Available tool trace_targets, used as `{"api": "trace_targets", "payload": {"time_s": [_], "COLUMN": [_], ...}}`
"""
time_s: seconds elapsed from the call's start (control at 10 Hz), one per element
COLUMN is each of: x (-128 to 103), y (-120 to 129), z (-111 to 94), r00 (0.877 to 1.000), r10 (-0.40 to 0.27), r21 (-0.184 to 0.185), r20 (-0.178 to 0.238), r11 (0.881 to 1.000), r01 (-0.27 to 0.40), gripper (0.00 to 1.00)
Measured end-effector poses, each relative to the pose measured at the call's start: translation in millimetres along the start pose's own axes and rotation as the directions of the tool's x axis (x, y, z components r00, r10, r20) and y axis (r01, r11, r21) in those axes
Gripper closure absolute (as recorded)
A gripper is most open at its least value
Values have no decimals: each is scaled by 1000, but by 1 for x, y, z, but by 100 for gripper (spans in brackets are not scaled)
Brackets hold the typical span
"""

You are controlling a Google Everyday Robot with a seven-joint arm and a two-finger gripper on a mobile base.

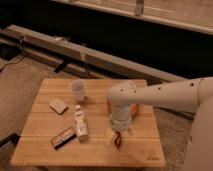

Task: Place the pepper in the ceramic cup

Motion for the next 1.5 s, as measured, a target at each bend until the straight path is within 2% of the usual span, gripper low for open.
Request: {"api": "trace_targets", "payload": {"time_s": [0.1, 0.2, 0.5, 0.7, 1.5], "x": [-3, -6, -48, -60, -74], "y": [-2, -7, -22, -26, -38], "z": [3, 10, 37, 48, 47], "r00": [1000, 999, 998, 998, 996], "r10": [16, 33, 57, 49, 55], "r21": [-5, 9, 55, 82, 145], "r20": [7, 10, 39, 40, 70], "r11": [1000, 999, 997, 995, 987], "r01": [-16, -33, -60, -53, -65], "gripper": [20, 20, 20, 20, 20]}}
